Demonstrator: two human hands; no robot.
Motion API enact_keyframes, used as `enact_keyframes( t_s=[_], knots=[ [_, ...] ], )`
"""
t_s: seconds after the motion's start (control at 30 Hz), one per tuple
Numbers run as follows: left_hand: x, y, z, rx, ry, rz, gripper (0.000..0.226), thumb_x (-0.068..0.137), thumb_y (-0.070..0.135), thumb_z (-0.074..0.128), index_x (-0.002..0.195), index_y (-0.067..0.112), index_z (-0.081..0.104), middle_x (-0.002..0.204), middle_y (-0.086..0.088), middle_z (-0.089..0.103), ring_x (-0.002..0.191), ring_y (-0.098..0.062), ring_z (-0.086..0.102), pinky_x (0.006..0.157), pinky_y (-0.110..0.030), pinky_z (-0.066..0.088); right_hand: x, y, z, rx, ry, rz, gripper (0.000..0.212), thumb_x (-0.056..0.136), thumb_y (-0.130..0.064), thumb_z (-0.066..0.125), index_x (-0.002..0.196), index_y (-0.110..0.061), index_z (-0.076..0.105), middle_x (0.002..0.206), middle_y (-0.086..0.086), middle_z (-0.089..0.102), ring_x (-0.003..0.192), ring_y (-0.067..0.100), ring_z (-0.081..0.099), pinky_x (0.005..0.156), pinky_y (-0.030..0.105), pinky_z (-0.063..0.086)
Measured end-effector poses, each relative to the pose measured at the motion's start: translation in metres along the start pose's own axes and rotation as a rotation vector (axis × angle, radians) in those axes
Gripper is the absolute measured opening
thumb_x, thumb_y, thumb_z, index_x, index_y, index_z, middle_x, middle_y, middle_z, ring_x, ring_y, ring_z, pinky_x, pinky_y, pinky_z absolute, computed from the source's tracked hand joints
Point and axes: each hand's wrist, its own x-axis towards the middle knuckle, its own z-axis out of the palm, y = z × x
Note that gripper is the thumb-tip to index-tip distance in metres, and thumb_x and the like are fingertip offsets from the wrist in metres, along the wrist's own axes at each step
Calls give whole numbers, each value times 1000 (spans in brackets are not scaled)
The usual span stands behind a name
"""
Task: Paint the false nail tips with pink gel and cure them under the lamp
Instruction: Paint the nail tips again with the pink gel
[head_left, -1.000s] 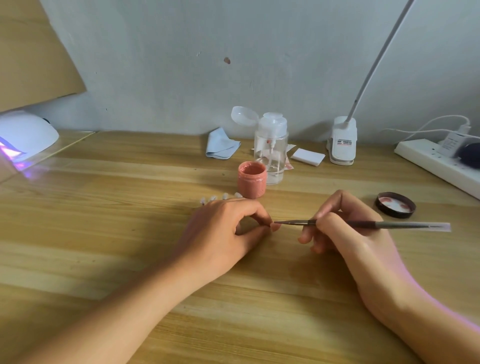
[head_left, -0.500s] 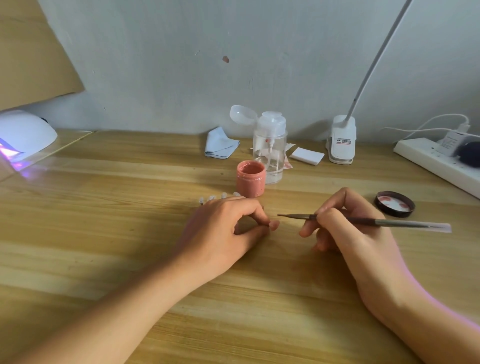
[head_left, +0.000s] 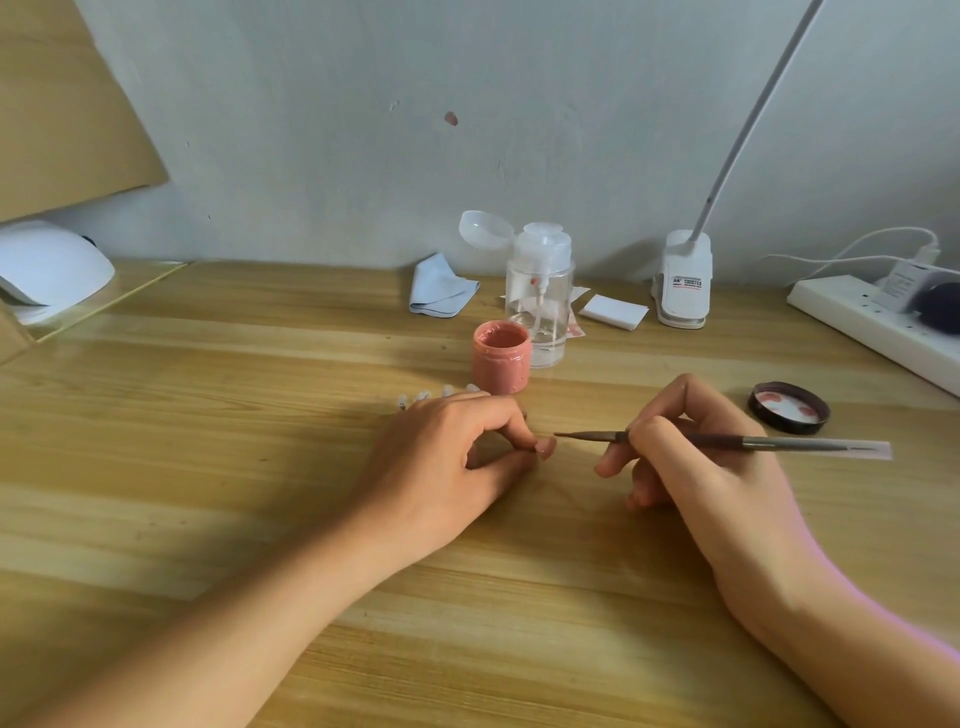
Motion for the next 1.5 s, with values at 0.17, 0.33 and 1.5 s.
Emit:
enact_keyframes(
  t_s=[0.17, 0.33, 1.5],
  knots=[
    [0, 1, -1, -4, 1, 7, 14, 83, 42, 76, 78, 34, 66, 79, 25, 59, 57, 5, 51, 53, -13, 28, -1, -1, 0, 6, -1, -13, 8, 75, -18, 57, 71, -12, 53, 70, 8, 72, 54, 10, 49, 52, 18, 45],
    [1, 1, -1, 4, -7, 6, 15, 82, 37, 78, 76, 35, 65, 75, 31, 57, 55, 6, 50, 52, -13, 26, -1, 0, 0, 17, -5, -28, 9, 84, -4, 56, 75, -6, 52, 70, 9, 72, 55, 12, 50, 53, 19, 45],
    [2, -2, -3, -205, -40, -114, 18, 84, 32, 77, 91, 47, 72, 37, 8, 34, 39, -9, 24, 43, -21, 16, -2, -6, 1, 74, -121, -121, 11, 73, -9, 53, 82, -3, 52, 71, 14, 69, 59, 15, 53, 57, 35, 44]
  ],
)
